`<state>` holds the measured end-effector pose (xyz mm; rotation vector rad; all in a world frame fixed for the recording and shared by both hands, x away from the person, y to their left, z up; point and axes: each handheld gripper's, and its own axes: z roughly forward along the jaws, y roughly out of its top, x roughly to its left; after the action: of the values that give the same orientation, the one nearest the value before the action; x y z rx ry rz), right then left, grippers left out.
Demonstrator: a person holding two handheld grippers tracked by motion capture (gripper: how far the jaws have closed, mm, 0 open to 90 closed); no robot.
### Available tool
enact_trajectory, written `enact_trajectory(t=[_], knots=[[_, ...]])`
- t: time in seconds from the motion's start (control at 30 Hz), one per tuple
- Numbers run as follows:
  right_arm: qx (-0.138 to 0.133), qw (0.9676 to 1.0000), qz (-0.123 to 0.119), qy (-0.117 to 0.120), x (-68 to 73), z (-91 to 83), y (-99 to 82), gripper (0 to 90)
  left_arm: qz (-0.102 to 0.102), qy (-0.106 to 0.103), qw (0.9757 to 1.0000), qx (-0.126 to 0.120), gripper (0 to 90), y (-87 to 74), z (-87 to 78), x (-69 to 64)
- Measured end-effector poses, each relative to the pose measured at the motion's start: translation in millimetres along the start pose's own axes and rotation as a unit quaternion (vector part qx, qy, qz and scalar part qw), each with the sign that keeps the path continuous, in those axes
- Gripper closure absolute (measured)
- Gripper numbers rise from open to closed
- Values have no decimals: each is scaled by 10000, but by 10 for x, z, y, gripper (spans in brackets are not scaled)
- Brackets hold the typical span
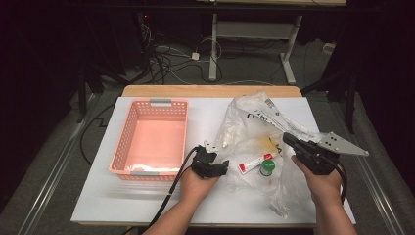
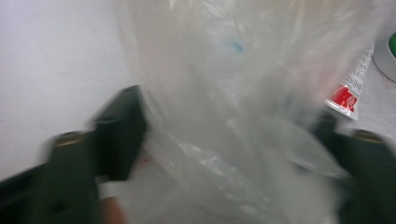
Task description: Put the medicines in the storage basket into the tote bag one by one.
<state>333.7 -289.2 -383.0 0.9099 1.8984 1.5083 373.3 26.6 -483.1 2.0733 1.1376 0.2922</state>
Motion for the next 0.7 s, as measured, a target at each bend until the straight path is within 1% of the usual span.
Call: enact_trajectory(t=[0.07,0.13,0.17,0.23,0.3,0.37,0.43,0.5,0.53,0.63,0.7], knots=[[10,10000,8,-4,-1,2,-5,900,60,-114,9999,-20,568,-7,-4,2],[11,10000,5,1,3,8,-6,900,56,-136,9999,-13,713,-9,0,4],[10,10000,-5,4,6,14,-6,900,51,-149,9999,-3,781,-10,1,8],[27,10000,1,25,14,26,-7,900,61,-220,9997,0,864,-15,0,15],[45,10000,6,21,25,44,-17,900,115,-333,9994,-60,878,-23,-11,15],[96,10000,3,17,21,64,-37,900,175,-370,9989,-231,879,-43,-37,0],[127,9999,1,-1,16,87,-52,900,279,-420,9979,-407,880,-64,-71,-7],[158,9999,-42,-15,21,103,-57,900,341,-458,9969,-550,880,-79,-102,-10],[156,9999,-35,-26,25,109,-56,900,334,-471,9964,-621,880,-86,-115,-11],[146,9999,-57,-32,45,107,-51,900,318,-553,9959,-641,880,-88,-154,-20],[120,9999,-79,-32,58,98,-41,900,334,-608,9948,-744,880,-74,-219,-35]])
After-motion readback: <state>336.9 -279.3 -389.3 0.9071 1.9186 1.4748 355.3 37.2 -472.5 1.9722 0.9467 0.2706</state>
